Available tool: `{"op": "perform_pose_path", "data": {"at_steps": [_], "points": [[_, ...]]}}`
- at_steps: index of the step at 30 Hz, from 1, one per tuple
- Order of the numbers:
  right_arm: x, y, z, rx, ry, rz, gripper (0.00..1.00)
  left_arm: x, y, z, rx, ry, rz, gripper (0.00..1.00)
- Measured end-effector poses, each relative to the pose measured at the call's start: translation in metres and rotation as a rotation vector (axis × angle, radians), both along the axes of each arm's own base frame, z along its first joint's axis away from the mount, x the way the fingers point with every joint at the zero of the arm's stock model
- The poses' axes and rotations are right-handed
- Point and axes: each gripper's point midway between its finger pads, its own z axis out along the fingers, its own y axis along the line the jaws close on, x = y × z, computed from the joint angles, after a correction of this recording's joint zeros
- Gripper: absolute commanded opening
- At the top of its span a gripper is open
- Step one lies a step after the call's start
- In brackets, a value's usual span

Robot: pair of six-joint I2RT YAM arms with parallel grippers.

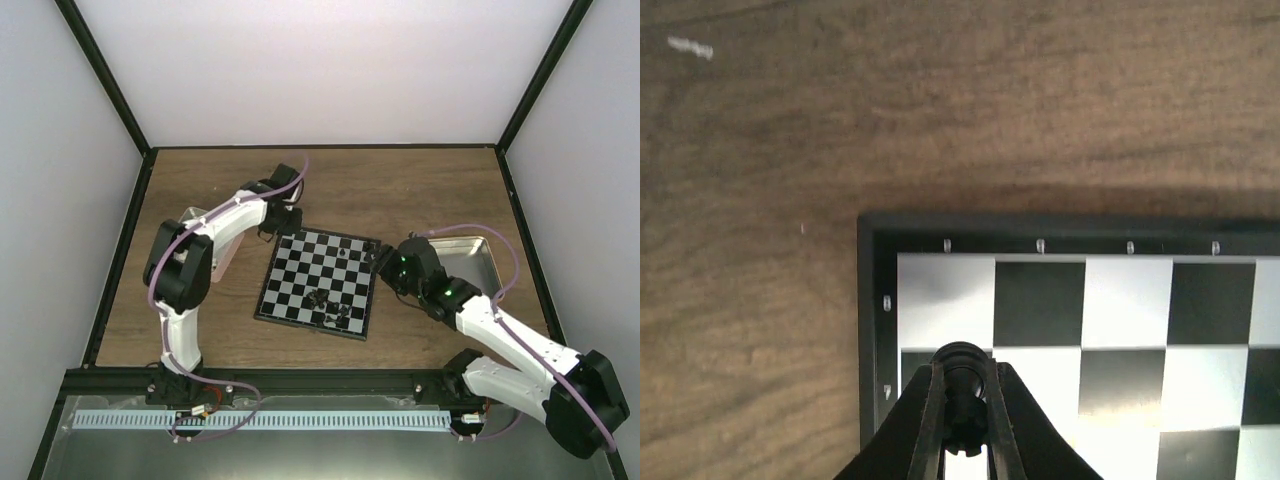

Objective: Set up the chess pieces on the board
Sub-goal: Place the chess piece on the chessboard.

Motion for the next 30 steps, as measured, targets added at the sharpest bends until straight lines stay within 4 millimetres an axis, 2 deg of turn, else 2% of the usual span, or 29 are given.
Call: {"op": "perform_pose_path", "data": {"at_steps": [4,14,30], "points": [[0.000,-0.001,0.001,-0.002,-0.003,-0.002,0.64,0.015,-0.001,-0.005,0.016,0.006,-0.004,0.08],[0.000,-0.002,0.001,-0.007,-0.005,-0.007,0.64,0.011,0.004,-0.025,0.035,0.066,-0.018,0.09],[-0.001,-0.003,0.000,-0.012,0.000,-0.006,0.64,0.017,0.003,-0.029,0.031,0.053,-0.018,0.12]]}}
